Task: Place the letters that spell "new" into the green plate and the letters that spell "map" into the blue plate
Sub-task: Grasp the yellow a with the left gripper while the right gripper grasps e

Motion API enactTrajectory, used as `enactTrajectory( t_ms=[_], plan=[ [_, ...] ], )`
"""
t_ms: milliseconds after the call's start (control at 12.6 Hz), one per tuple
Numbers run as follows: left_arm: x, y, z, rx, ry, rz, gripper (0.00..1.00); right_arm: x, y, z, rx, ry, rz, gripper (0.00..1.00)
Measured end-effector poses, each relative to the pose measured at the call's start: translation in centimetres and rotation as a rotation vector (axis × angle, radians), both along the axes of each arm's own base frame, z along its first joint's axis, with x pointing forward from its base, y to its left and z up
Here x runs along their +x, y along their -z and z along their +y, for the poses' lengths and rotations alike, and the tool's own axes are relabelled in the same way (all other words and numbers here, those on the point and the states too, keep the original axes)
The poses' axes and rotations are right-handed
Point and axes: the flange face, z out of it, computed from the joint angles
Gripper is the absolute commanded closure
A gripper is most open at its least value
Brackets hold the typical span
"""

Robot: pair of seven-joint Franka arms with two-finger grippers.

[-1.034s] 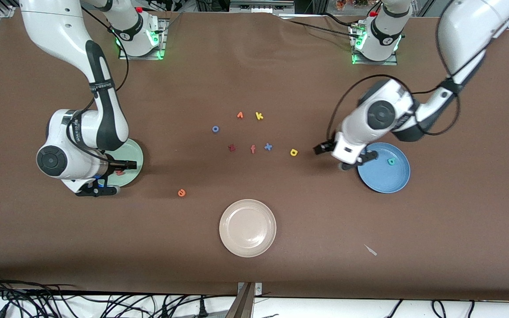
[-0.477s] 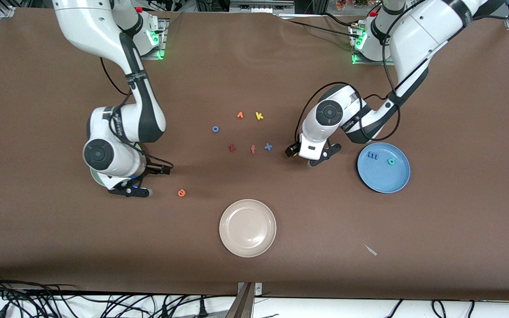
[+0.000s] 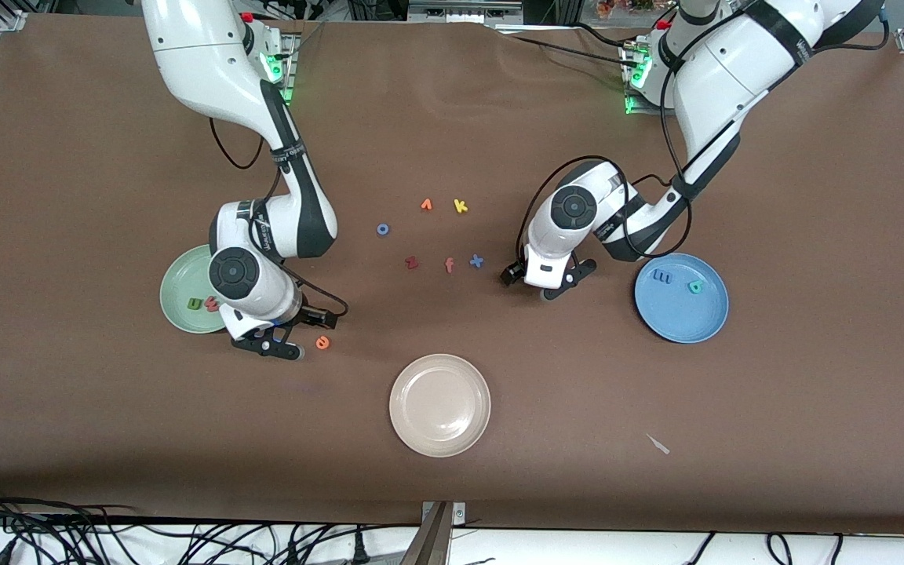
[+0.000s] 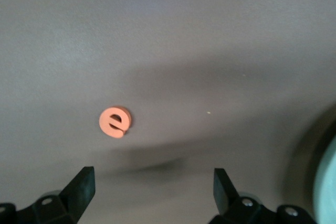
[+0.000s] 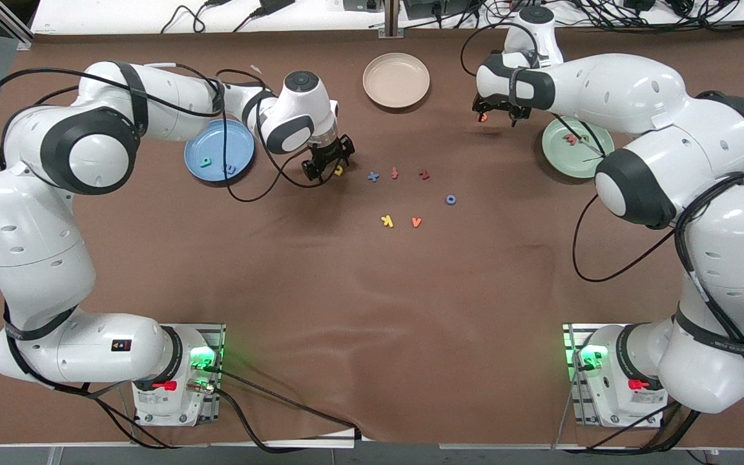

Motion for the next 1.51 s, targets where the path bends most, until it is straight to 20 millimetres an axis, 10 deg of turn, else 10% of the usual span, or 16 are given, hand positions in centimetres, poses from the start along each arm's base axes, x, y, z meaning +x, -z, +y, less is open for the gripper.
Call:
enactTrajectory(
  t_ms=[1193, 1511],
  plan=[
    [0.1, -1.0, -1.4, -0.005, 0.005, -0.024, 0.91, 1.4, 2.6, 2.2, 0.020, -0.009, -0.049, 0.13],
    [0.5, -1.3, -1.2, -0.005, 0.000, -0.029, 0.92, 1.9, 3.0, 1.6, 0.017, 0.000, -0.055, 0.28]
  ],
)
